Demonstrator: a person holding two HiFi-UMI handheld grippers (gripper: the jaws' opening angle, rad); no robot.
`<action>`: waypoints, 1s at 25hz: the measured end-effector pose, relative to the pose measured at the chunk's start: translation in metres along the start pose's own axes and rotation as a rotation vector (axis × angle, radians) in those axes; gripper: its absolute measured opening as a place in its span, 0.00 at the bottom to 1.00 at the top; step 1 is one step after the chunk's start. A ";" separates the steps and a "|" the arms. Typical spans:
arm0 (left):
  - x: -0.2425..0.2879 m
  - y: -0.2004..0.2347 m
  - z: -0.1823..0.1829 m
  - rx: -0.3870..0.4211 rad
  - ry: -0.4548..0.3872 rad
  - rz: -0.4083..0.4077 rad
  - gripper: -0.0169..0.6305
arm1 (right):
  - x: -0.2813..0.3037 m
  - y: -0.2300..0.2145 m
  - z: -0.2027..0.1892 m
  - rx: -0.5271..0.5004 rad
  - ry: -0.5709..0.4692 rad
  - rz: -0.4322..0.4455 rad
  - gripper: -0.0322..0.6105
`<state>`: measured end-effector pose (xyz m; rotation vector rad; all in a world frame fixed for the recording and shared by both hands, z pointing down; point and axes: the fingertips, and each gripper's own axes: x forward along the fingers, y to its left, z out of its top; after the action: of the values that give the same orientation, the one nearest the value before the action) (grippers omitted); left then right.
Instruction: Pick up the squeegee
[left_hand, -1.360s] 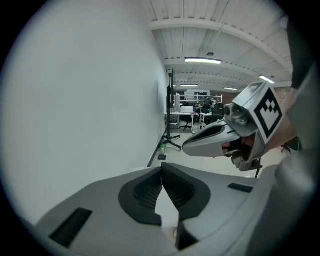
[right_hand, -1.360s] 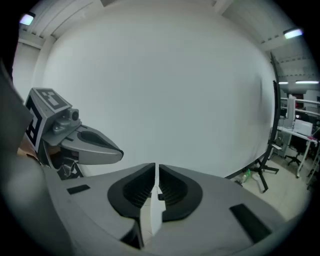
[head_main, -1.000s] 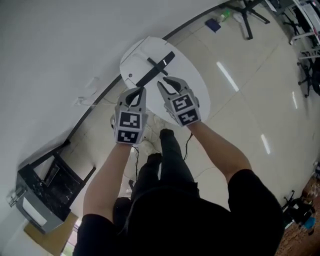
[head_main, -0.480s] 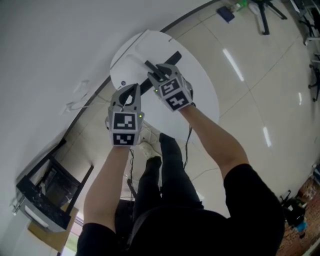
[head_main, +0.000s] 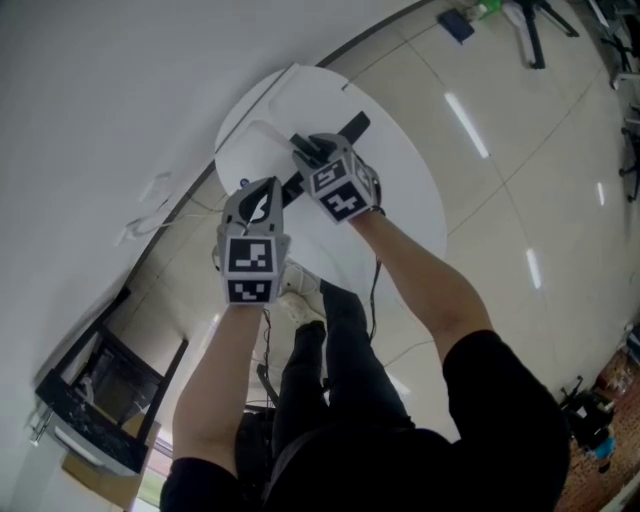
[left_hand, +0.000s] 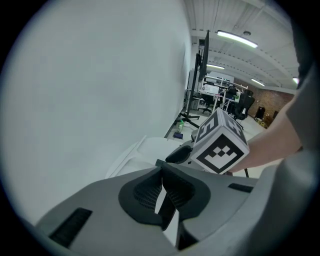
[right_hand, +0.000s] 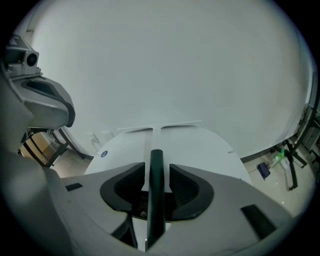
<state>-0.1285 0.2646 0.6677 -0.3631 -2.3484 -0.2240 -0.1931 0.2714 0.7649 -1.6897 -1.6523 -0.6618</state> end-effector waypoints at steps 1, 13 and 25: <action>0.001 0.000 -0.001 -0.002 0.001 -0.001 0.03 | 0.001 -0.001 -0.001 -0.009 0.003 -0.006 0.30; -0.006 0.002 -0.001 -0.005 -0.003 0.000 0.03 | -0.007 0.000 0.004 -0.059 -0.024 -0.067 0.21; -0.054 -0.003 0.018 0.026 -0.055 0.010 0.03 | -0.071 0.020 0.027 0.000 -0.127 -0.092 0.20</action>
<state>-0.1045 0.2560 0.6169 -0.3723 -2.4012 -0.1813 -0.1810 0.2459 0.6913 -1.6943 -1.8279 -0.6094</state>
